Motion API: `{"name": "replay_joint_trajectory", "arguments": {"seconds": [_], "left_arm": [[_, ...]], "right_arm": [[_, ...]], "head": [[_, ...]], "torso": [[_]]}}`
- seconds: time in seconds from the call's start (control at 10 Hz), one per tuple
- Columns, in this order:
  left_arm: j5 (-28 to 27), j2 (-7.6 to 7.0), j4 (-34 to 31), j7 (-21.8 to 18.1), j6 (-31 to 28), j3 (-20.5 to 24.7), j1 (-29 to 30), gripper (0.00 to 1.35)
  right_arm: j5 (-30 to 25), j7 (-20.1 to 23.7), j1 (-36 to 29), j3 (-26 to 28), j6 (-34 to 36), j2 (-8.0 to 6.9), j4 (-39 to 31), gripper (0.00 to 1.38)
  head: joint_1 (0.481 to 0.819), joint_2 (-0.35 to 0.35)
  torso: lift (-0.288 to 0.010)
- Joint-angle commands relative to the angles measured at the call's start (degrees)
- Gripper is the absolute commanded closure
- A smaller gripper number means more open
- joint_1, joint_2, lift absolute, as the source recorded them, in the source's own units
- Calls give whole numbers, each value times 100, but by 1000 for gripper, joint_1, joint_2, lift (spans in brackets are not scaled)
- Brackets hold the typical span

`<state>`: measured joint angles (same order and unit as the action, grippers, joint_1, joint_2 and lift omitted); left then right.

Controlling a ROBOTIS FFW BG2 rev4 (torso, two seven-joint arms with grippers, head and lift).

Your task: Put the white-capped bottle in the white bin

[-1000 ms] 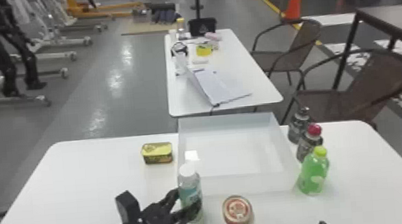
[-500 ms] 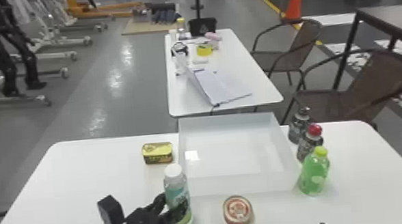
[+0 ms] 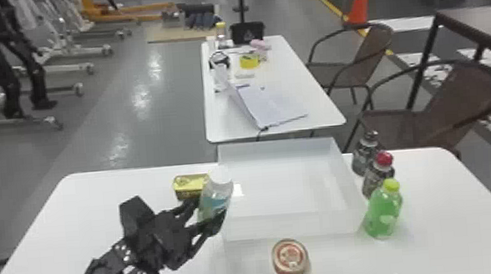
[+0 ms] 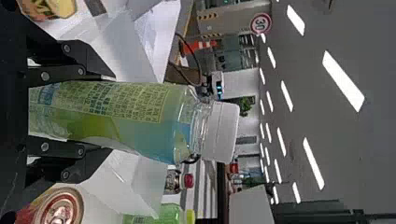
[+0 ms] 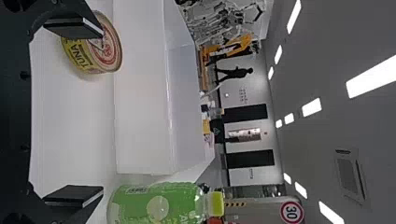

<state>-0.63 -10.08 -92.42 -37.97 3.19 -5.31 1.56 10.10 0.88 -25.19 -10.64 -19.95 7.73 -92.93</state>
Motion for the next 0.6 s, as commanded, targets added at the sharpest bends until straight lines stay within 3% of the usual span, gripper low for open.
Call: {"name": "replay_joint_trajectory", "arguments": {"seconds": [0.0, 0.3, 0.4, 0.5], "left_arm": [[-877, 138, -39, -203, 173, -119, -428, 1084], [-2389, 384, -30, -589, -38, -594, -1114, 1084], [-3004, 393, 93, -695, -284, -954, -1421, 1082], [-3145, 340, 427, -730, -627, -1297, -1720, 1082]], "right_arm": [[10, 0, 14, 0, 0, 1, 21, 119], [10, -9, 40, 0, 0, 9, 21, 119], [1, -9, 66, -8, 0, 9, 30, 121], [45, -9, 93, -8, 0, 1, 65, 121]], "head": [[549, 0], [549, 0], [549, 0], [549, 0]], "torso": [[-100], [-100], [-100], [-100]]}}
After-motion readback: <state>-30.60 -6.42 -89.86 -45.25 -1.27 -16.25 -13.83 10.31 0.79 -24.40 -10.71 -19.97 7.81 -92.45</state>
